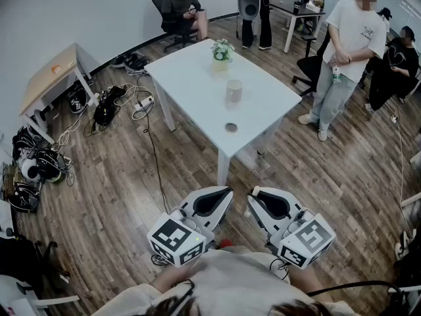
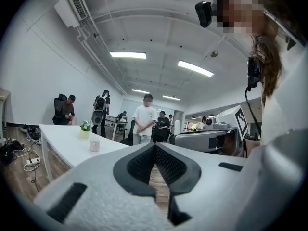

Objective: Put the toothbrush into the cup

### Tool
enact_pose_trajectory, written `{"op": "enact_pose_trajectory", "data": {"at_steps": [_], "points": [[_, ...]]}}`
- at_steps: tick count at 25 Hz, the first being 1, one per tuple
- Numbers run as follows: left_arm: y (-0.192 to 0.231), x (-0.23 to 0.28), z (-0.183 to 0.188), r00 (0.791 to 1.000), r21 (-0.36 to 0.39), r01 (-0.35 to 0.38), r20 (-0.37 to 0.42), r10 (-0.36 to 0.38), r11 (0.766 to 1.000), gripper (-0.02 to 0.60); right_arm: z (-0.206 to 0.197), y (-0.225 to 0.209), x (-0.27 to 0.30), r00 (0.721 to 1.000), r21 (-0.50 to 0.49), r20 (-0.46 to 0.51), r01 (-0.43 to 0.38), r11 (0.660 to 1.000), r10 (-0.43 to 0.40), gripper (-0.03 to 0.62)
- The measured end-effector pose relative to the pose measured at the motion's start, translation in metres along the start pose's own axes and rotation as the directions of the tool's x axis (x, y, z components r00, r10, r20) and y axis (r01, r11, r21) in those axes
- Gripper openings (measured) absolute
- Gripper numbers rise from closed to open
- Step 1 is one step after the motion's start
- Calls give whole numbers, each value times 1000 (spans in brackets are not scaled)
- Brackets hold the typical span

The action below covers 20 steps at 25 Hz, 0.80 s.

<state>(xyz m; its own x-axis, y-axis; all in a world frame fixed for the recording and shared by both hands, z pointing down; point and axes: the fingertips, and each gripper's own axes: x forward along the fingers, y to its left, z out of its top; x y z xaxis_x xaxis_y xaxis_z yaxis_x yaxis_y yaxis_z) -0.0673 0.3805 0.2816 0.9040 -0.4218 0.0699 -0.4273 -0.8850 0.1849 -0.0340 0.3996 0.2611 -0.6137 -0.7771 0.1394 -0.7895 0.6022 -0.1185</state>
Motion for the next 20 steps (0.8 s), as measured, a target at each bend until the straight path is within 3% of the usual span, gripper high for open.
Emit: {"op": "enact_pose_trajectory", "data": {"at_steps": [11,20], "points": [[1,14,0,1000,1,-4,-8,4,1000,6,1,-13,0,1000,-5,-4,-3,1000,3,51],[7,19,-4,999,0,-28,-25,28,1000,6,-5,-30,-7,1000,52,7,15,999,-15,51]]}}
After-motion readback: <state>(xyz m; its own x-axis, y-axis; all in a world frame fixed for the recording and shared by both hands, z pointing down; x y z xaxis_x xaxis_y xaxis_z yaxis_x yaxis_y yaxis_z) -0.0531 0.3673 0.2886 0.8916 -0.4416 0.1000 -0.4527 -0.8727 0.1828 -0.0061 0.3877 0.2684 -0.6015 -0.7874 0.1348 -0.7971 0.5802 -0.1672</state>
